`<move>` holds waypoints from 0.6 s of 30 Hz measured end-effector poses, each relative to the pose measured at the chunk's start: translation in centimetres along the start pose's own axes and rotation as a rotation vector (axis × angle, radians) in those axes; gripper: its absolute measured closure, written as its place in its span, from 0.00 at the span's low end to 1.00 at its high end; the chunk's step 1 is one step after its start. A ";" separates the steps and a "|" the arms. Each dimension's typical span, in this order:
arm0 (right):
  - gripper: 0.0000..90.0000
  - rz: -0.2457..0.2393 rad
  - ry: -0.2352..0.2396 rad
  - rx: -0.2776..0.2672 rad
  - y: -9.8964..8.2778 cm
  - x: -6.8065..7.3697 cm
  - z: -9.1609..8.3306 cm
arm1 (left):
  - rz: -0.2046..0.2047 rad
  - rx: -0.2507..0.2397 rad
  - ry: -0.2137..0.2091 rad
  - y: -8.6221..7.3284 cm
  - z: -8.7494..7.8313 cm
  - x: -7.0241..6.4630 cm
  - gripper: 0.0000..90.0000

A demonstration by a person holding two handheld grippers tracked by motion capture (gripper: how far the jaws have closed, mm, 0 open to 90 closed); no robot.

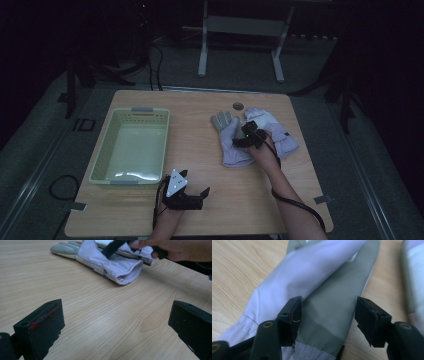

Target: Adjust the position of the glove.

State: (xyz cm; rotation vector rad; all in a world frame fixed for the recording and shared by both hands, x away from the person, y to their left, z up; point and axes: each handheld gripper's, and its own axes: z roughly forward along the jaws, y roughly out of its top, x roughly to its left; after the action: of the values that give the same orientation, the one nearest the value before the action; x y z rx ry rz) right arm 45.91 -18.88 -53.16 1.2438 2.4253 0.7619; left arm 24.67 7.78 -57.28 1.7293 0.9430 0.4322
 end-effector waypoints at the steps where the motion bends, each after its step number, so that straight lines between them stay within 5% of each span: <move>1: 0.46 0.001 0.014 0.006 -0.3 0.0 0.3 | 0.000 0.000 0.001 0.0 0.0 0.0 0.01; 5: 0.52 0.017 0.041 0.006 -0.6 -0.2 0.7 | 0.004 0.002 0.003 0.0 0.0 0.0 0.01; 13: 0.88 0.007 0.065 -0.007 -0.5 0.5 0.3 | 0.000 0.005 0.005 0.0 0.0 0.0 0.01; 16: 0.90 0.045 0.088 -0.032 -0.4 0.7 -0.2 | -0.002 0.003 0.005 0.0 0.0 0.0 0.01; 18: 0.91 0.136 0.139 -0.098 -0.4 1.1 -1.5 | 0.001 0.003 0.006 0.0 0.0 0.0 0.01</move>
State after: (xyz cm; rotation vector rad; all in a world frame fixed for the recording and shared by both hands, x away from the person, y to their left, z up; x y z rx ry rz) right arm 44.28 -18.59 -52.19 1.3695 2.3958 1.0252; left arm 24.69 7.77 -57.27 1.7319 0.9475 0.4363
